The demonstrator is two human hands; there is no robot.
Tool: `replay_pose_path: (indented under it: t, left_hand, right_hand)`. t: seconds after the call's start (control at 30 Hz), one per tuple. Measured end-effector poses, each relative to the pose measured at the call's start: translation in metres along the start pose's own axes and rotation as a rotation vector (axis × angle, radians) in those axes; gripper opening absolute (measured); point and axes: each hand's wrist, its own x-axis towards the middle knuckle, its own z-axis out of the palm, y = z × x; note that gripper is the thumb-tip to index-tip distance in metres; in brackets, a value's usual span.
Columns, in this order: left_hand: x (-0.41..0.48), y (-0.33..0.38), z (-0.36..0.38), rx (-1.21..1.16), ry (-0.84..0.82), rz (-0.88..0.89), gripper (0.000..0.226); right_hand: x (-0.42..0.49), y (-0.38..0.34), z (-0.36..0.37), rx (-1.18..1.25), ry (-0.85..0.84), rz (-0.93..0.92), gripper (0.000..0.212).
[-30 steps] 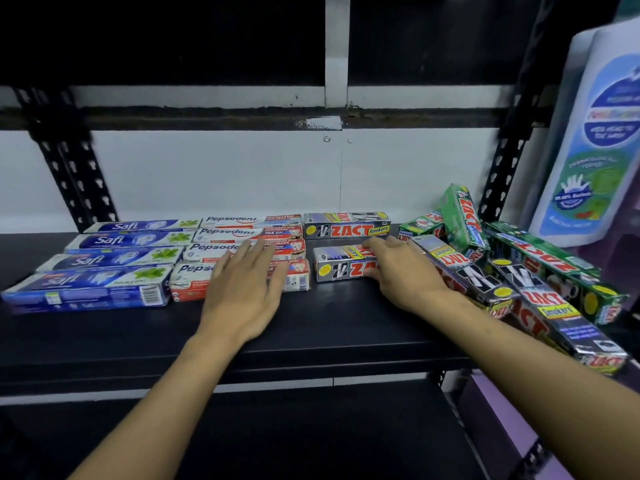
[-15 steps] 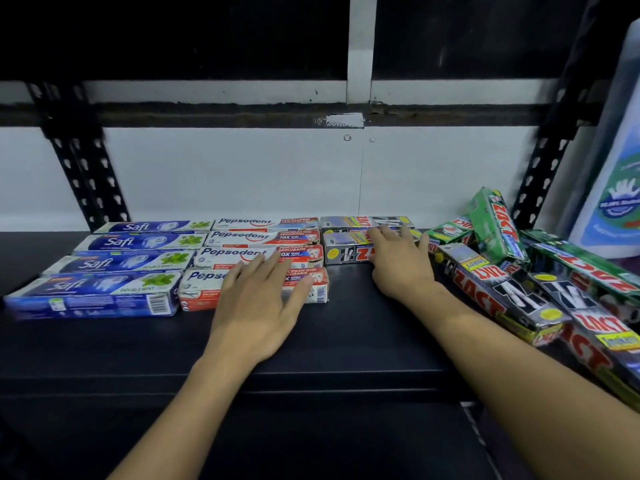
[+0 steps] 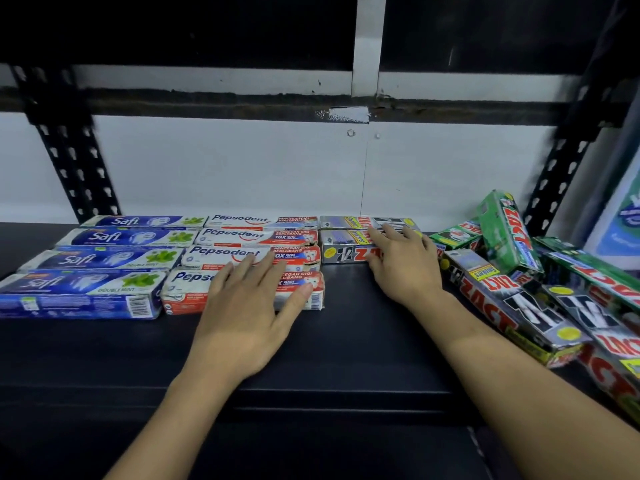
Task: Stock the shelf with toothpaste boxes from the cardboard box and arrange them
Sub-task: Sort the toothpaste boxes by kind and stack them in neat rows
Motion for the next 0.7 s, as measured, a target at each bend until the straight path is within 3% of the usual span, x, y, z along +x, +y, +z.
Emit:
replay_pose_path:
  t: [0.4, 0.7]
  left_hand:
    - [-0.0012, -0.0001, 0.0017, -0.044, 0.037, 0.004, 0.094]
    - [-0.001, -0.0011, 0.002, -0.024, 0.029, -0.002, 0.084]
  right_hand:
    - [-0.0011, 0.0013, -0.0005, -0.004, 0.012, 0.005, 0.045]
    - [0.001, 0.0016, 0.002, 0.017, -0.011, 0.006, 0.045]
